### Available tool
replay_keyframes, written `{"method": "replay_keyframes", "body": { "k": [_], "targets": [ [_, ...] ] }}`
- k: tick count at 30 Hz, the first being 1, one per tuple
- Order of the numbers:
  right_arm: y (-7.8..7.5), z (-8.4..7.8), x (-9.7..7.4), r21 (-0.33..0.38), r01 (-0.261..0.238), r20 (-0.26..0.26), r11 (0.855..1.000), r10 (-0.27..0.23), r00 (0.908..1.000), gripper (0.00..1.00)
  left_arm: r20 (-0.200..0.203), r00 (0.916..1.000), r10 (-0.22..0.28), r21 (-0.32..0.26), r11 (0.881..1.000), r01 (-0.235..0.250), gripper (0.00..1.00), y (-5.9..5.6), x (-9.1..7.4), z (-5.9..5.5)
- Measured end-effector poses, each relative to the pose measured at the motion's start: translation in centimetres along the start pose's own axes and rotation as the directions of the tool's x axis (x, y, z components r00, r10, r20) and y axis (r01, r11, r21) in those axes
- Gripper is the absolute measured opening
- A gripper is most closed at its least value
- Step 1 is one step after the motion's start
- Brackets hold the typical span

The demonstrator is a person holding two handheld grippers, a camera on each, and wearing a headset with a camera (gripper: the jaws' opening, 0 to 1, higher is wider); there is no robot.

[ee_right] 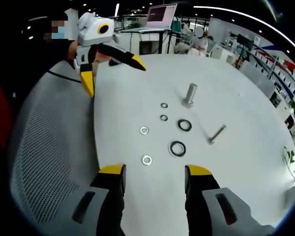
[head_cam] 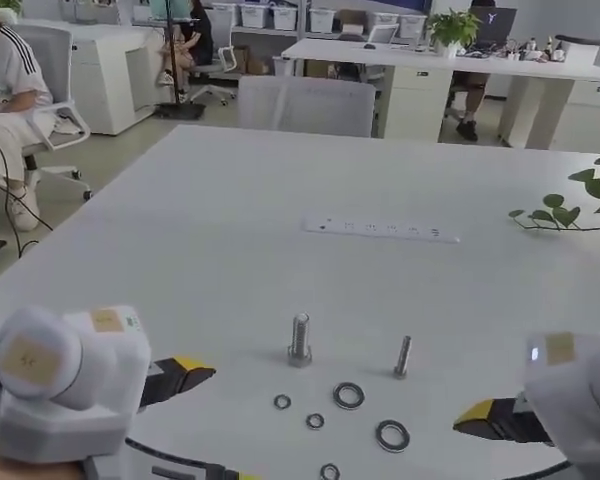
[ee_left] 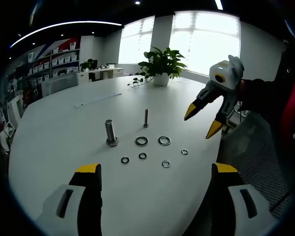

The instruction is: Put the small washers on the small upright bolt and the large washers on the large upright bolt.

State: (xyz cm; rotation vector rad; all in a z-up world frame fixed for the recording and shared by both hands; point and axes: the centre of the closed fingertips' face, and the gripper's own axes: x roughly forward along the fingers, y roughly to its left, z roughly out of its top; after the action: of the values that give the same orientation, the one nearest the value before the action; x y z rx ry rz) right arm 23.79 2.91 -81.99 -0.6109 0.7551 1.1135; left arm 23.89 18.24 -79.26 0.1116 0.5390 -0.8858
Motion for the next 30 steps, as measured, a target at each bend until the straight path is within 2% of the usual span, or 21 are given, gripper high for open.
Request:
{"method": "replay_keyframes", "body": {
  "k": [7,16,26,30],
  "targets": [
    [0.5,0.2,0.9,-0.050,-0.036,-0.052,0.998,0.034,0.9981,0.43,-0.003,1.0000,0.001,0.005,1.000,-0.001,0.92,0.0,0.0,0.0],
    [0.3,0.5,1.8,-0.099,-0.066,-0.105,0.993,0.055,0.9930,0.39,0.001,1.0000,0.000,0.009,1.000,0.000,0.92,-0.1,0.0,0.2],
    [0.8,0.0,2.6,-0.126,-0.114,-0.176,0.985,0.091,0.9801,0.32,0.008,1.0000,-0.001,0.009,1.000,0.001,0.92,0.0,0.0,0.3],
    [1.2,-0.1,3.2,-0.140,-0.142,-0.208,0.980,0.112,0.9718,0.28,0.011,0.9999,-0.002,0.008,1.000,0.002,0.92,0.0,-0.1,0.4]
  ]
}}
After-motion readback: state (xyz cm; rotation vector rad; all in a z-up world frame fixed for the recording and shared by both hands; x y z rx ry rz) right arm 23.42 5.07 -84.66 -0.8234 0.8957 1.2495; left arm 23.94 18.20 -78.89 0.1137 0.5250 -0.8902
